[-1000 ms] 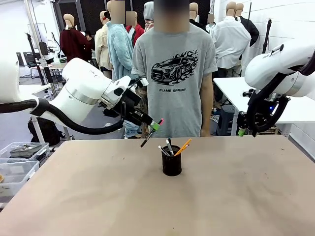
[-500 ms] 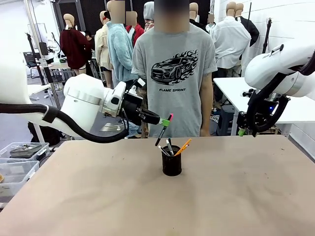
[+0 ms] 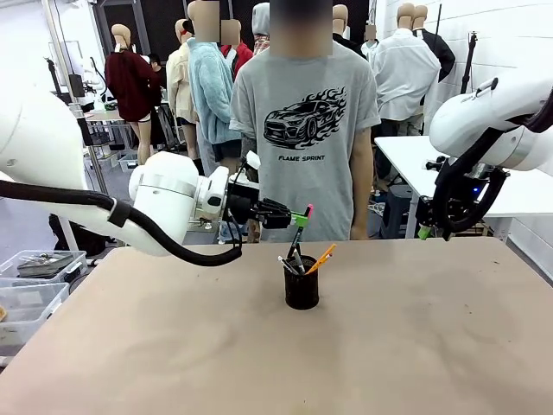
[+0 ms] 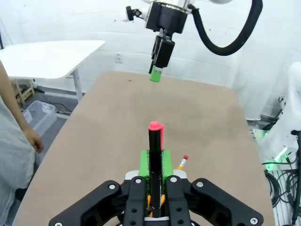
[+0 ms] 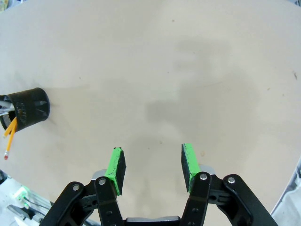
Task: Place the pens into the pen holder.
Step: Pick up a writing instrument from the table and place it into the Pen holder.
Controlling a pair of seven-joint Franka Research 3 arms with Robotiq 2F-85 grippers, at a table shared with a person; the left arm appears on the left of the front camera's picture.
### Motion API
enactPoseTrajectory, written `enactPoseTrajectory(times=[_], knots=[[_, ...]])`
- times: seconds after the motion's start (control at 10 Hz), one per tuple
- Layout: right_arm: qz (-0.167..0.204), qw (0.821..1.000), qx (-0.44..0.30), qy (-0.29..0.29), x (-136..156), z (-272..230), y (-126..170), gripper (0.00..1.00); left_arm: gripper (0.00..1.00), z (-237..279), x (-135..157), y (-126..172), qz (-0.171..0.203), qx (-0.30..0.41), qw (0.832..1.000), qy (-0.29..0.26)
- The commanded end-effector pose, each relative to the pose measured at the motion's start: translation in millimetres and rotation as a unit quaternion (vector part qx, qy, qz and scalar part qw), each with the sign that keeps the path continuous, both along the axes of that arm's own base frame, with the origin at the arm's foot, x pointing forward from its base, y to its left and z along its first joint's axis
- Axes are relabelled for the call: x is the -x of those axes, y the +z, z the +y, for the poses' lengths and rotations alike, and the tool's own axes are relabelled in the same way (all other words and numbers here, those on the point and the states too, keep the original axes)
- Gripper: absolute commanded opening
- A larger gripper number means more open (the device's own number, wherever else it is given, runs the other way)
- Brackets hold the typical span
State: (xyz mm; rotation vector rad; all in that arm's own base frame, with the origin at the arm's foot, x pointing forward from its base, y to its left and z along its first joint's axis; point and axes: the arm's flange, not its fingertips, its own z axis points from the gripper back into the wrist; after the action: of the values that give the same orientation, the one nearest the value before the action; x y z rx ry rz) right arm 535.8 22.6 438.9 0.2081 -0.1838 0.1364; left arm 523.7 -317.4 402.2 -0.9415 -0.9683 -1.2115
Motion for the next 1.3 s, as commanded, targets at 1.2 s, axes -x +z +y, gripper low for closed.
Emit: enactPoseTrajectory(times=[1.2], knots=[[-0.001,1.0,-0.01,0.006,-1,-1,-1,0.61,0.0,-4,-4,-46,0.011,0.036,0.999,0.026]])
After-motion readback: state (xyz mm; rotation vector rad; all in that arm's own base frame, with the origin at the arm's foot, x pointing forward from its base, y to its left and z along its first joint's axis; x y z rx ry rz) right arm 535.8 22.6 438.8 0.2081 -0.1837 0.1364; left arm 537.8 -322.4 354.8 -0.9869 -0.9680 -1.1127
